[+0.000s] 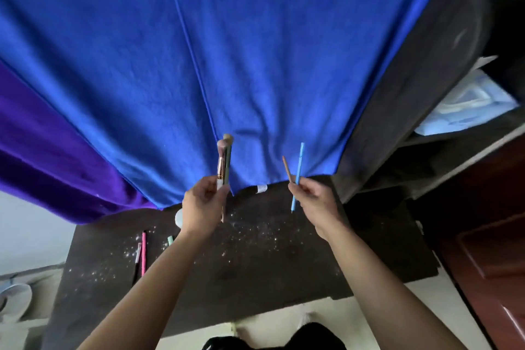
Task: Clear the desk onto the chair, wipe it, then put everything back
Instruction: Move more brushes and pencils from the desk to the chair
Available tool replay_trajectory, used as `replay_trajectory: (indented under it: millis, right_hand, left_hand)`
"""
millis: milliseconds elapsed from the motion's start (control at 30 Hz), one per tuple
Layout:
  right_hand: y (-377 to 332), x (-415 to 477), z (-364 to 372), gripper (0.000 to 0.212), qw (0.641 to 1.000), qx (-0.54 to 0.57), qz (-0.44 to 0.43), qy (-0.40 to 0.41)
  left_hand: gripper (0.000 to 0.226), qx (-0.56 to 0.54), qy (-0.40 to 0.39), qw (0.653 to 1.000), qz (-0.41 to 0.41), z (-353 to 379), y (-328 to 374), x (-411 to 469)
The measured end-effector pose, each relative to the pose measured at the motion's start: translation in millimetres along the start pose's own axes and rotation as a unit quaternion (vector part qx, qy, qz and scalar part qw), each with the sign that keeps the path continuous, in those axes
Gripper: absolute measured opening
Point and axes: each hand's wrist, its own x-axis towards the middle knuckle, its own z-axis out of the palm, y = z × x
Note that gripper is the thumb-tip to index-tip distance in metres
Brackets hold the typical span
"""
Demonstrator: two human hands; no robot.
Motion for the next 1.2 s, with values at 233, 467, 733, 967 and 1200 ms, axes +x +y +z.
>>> replay_trajectory:
  millis: [233,467,733,967,1200]
  right_hand:
    - [-40.0,-65.7,-41.1,0.006,0.989,0.022,-0.06,0.135]
    - [-18.8,-216.3,-107.8,0.016,0.929,0.043,-0.046,0.365]
    - [25.9,-431.7,-163.2,0.011,0.833,0.039,0.003,0.552]
    - [79.9,-603.5,-187.4,0.019,0.762,0.033,0.041,0.646]
    - [144.5,-801.6,-226.8,0.006,0.697,0.023,0.041,0.715]
  left_hand:
    - [0.016,-0.043,-0.11,0.982,0.149,10.1,52.0,1.6]
    - [0.018,-0.079,-0.314,0.917,0.233,83.8,74.5,-78.0]
    - [0.007,-0.089,-0.512,0.803,0.294,132.3,96.4,-264.6]
    - [0.013,-0.093,-0.607,0.715,0.334,146.4,96.0,-454.1]
    - [0.014,-0.1,-0.695,0.622,0.347,145.2,76.5,-684.5]
